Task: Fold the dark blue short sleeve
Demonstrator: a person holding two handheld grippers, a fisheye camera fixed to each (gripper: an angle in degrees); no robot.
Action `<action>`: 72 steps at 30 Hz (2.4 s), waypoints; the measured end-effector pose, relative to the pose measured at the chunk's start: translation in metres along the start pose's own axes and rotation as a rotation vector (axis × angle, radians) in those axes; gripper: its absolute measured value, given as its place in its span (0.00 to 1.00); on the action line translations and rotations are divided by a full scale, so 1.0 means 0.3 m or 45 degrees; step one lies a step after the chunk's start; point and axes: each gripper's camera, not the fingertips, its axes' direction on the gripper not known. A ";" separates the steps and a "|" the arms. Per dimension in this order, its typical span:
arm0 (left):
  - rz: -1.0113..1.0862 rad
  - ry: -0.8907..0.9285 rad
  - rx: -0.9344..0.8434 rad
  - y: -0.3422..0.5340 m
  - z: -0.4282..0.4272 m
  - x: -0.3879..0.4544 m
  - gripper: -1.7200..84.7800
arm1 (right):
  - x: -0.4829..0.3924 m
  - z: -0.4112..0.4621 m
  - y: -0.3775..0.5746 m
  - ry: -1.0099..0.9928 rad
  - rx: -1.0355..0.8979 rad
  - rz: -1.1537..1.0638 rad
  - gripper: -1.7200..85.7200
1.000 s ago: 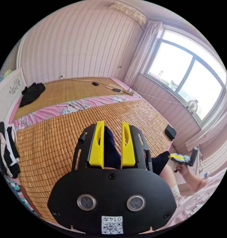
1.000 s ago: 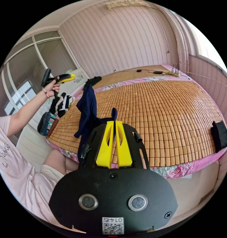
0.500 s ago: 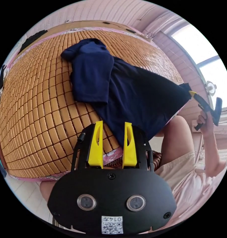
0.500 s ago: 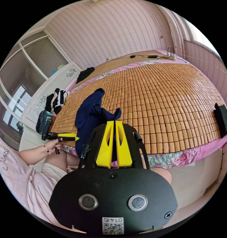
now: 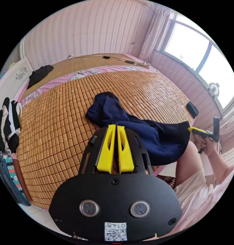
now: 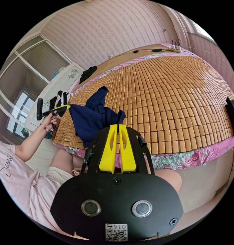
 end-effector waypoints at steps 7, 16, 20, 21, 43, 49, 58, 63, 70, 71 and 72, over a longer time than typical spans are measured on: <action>-0.180 0.077 -0.077 0.221 0.025 -0.169 0.11 | 0.028 0.005 -0.001 0.029 -0.021 0.024 0.07; -0.041 0.126 -0.184 0.407 0.151 -0.057 0.15 | -0.009 0.116 -0.130 0.122 -0.139 -0.077 0.13; -0.125 0.074 -0.201 0.406 0.181 -0.042 0.13 | -0.025 0.209 -0.143 0.256 -0.247 -0.124 0.12; -0.126 0.056 -0.202 0.408 0.178 -0.040 0.11 | -0.031 0.212 -0.141 0.332 -0.242 -0.125 0.10; 0.067 0.054 -0.323 0.580 0.006 0.022 0.01 | 0.036 0.044 -0.039 0.277 -0.350 -0.085 0.04; -0.085 0.347 -0.083 0.662 -0.311 -0.049 0.01 | 0.091 -0.287 0.040 -0.080 0.049 0.001 0.03; 0.052 0.573 0.695 0.688 -1.179 -0.083 0.01 | -0.073 -1.030 0.032 -0.459 0.841 -0.327 0.02; 0.286 0.443 1.138 0.782 -1.723 0.013 0.01 | -0.275 -1.556 0.122 -0.687 1.278 -0.685 0.02; 0.618 0.123 1.516 1.077 -2.278 0.196 0.01 | -0.458 -2.009 0.385 -0.487 1.569 -0.952 0.02; 0.640 0.100 1.517 1.096 -2.322 0.203 0.01 | -0.472 -2.041 0.390 -0.492 1.564 -0.978 0.02; 0.640 0.079 1.511 1.099 -2.338 0.205 0.01 | -0.485 -2.054 0.370 -0.493 1.530 -0.999 0.02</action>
